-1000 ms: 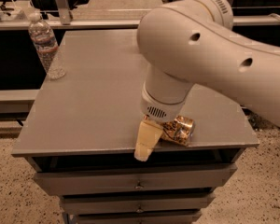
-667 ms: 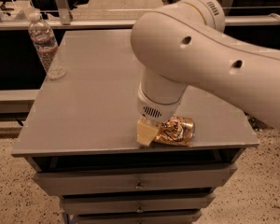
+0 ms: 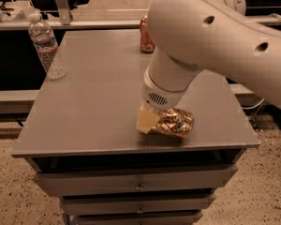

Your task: Place orange can upright

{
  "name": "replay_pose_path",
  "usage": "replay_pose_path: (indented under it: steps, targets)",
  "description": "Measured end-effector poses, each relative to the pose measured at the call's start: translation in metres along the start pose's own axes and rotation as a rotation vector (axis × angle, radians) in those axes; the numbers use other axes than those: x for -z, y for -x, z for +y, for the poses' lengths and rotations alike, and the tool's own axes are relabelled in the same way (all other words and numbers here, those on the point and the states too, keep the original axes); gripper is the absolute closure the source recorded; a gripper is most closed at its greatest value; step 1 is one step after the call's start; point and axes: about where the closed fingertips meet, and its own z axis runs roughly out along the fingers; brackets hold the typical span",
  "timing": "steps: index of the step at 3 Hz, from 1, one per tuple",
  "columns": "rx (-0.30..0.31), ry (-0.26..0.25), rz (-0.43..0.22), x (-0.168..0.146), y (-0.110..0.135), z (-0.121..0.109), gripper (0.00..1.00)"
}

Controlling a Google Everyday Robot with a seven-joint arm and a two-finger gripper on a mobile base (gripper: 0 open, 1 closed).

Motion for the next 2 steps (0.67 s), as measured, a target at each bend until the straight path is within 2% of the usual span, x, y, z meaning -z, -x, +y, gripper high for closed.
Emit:
replay_pose_path:
  steps: [1, 2]
  targets:
    - [0.02, 0.031, -0.185, 0.026, 0.023, -0.023, 1.0]
    - [0.052, 0.064, -0.428, 0.057, 0.052, -0.051, 1.0]
